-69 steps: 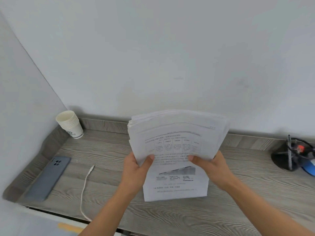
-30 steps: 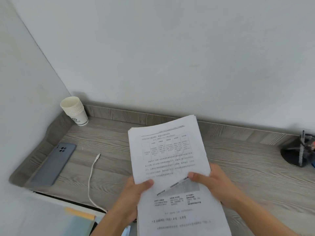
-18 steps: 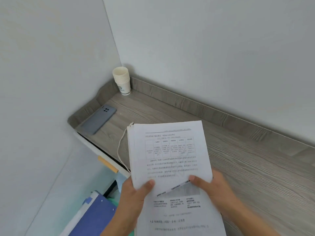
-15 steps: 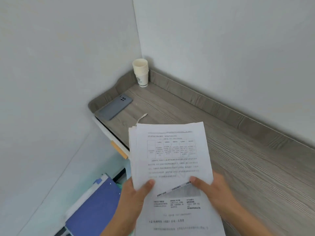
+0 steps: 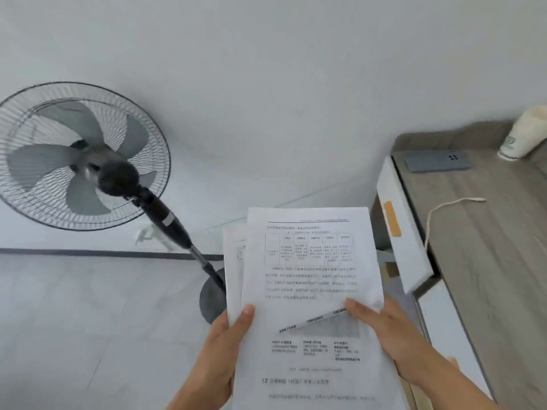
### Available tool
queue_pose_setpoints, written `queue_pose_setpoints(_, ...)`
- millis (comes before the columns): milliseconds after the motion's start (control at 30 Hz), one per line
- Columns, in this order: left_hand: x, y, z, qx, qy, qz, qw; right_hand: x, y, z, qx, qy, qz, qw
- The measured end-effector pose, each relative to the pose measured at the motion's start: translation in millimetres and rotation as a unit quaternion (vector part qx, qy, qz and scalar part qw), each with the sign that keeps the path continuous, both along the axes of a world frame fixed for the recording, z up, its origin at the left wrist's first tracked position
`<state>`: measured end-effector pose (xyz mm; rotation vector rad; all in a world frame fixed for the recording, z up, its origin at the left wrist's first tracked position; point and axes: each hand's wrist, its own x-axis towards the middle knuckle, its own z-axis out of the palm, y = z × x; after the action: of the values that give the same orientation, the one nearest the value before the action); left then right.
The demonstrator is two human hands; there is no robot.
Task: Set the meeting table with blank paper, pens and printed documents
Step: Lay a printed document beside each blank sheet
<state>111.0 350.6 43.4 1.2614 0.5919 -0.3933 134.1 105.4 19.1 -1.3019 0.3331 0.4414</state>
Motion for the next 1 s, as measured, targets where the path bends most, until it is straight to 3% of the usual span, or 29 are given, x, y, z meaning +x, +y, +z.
queue_pose_setpoints(267,-110,177,12,0.016,-0.019,0.245,0.969,-10,209,-3,-0.012,-0.022,0.194,0.981)
queue_pose_setpoints(467,-207,307,9,-0.002,-0.005,0.416,0.910,-51,393,-2,-0.026,-0.074,0.335,0.939)
queue_pose_setpoints(633,-269,372,-3,-0.016,0.014,0.526,0.851,-70,505,-1,-0.028,-0.072,0.481,0.874)
queue_pose_setpoints(867,-314,460,-13,-0.028,0.004,0.653,0.757,-83,661,-11,0.004,-0.022,0.668,0.744)
queue_pose_setpoints(1000,-312,524,-13,-0.072,-0.023,0.687,0.722,-84,754,-14,0.017,-0.033,0.685,0.728)
